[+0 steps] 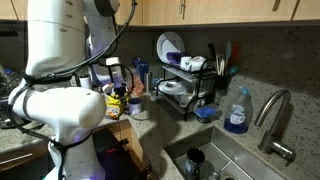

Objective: Pick up the cup and put it on the dish dryer

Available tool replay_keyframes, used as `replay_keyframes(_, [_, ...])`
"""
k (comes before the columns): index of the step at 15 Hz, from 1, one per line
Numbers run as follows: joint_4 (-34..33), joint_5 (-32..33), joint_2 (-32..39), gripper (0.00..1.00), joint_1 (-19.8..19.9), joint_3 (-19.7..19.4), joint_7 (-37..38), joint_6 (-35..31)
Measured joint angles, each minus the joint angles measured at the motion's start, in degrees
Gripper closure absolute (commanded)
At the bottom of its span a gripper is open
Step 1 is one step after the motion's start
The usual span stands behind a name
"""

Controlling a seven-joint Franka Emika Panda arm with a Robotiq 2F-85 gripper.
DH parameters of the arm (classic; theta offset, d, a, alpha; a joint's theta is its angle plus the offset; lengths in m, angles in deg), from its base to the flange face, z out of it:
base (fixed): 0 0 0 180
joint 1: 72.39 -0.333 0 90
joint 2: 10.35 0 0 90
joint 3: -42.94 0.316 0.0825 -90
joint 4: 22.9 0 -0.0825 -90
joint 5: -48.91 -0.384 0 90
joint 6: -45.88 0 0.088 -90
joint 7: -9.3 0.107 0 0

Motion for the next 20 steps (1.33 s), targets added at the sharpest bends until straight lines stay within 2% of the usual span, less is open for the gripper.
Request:
replay_keyframes(2, [-0.2,0.5,0.0,0.96,-0.3,-0.3,0.0,0.0])
replay_keyframes(11, [-1.6,1.8,-0.1,0.96,0.1,-0.6,-0.1,0.1])
replay_keyframes(20, [-2.4,-7.4,-6.6,0.96,7.0,-0.3,-6.7,0.3])
